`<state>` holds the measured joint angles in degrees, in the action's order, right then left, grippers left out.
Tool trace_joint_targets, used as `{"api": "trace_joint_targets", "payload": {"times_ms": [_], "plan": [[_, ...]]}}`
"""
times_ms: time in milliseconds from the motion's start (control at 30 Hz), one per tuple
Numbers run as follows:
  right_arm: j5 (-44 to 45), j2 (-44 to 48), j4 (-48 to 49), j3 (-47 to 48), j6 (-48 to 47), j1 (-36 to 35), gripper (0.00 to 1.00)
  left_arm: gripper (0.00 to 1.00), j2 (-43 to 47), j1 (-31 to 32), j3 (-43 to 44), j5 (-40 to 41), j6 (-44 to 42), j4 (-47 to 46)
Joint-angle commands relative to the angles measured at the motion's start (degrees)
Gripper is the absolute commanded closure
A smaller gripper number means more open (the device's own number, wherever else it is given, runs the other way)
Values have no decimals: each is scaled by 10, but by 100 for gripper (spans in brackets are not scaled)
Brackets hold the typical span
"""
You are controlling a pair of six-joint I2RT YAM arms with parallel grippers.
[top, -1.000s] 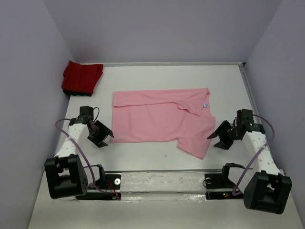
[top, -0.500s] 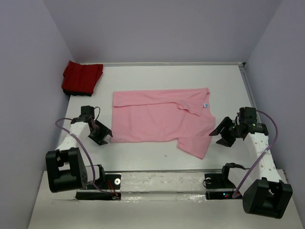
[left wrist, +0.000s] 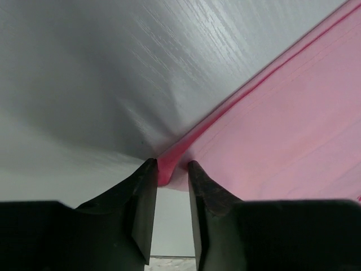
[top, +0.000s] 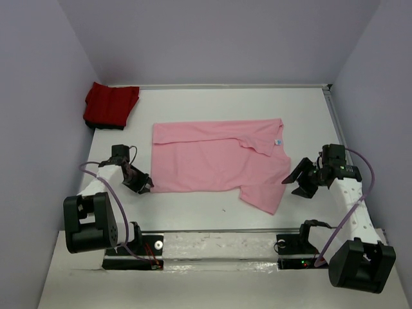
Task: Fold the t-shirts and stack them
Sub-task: Grap the side of the flattened tshirt closest away from the robot with both arms
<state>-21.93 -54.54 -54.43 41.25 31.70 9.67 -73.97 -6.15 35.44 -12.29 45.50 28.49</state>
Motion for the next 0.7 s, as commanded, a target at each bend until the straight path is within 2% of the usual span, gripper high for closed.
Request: {"api": "trace_joint_targets", "payload": {"times_ms": [0,133,200,467,633,667], "plan": [[4,-3,3,21,-7,-4,38,69,-3,4,-13,-15,7,-10],[2,-13,-1,25,-9,-4,39,85,0,4,-7,-17,6,-5],[3,-26,-8,32,-12,-10,39,89,0,4,2,-16,5,-1],[137,-164,-38,173,-35,-157,39,90,-13,4,28,-14,-8,8],[137,-151,-21,167,-62,-183,36,90,-23,4,38,-15,-12,7],[122,-140,-18,161,-74,-183,30,90,-26,5,43,-15,-14,7]]}}
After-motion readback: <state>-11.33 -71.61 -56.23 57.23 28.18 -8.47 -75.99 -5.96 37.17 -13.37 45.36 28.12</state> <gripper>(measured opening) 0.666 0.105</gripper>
